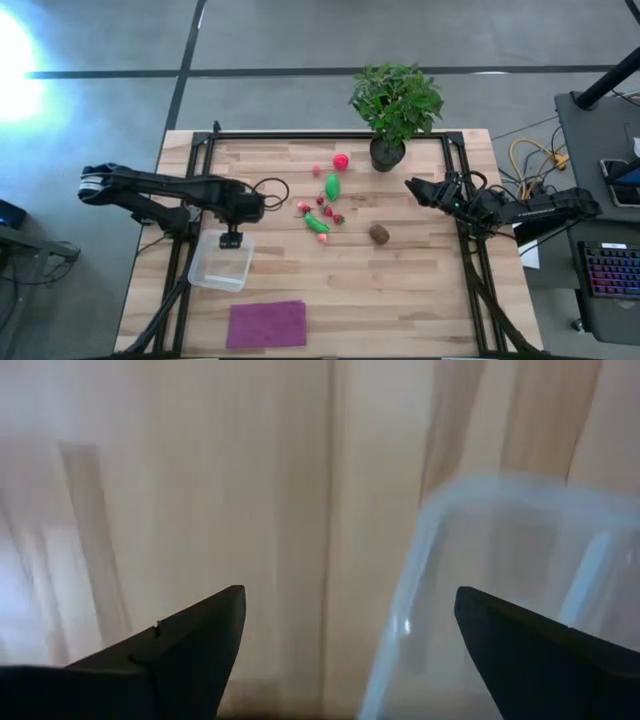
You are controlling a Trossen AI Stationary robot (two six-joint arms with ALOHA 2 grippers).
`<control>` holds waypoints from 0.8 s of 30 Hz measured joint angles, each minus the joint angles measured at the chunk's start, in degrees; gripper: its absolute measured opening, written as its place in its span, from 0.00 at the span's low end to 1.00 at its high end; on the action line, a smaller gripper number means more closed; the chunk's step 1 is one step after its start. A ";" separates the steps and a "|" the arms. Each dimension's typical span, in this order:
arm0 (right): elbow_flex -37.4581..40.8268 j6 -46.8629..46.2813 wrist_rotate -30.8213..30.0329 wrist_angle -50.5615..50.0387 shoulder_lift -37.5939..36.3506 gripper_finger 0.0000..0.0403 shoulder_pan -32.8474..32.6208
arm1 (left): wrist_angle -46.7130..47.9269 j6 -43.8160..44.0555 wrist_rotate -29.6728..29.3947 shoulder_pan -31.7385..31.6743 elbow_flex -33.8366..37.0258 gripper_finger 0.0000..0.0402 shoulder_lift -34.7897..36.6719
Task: Pick and placing Produce into tupperware
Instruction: Put the top pink peach into the transparent container
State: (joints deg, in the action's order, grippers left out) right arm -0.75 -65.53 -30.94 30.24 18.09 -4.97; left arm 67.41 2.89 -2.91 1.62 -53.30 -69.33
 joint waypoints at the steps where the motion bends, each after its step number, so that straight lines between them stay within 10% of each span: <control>1: 0.00 0.00 0.00 0.00 0.00 0.81 0.00 | -1.43 -0.30 -0.36 0.25 0.18 0.86 0.63; 24: 0.00 -1.95 1.35 -2.78 0.07 0.81 0.02 | -6.31 6.73 -6.73 9.36 11.13 0.86 11.64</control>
State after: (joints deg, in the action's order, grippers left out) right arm -0.75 -67.48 -29.58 27.46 18.15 -4.95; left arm 61.10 9.63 -9.64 10.98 -42.17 -57.69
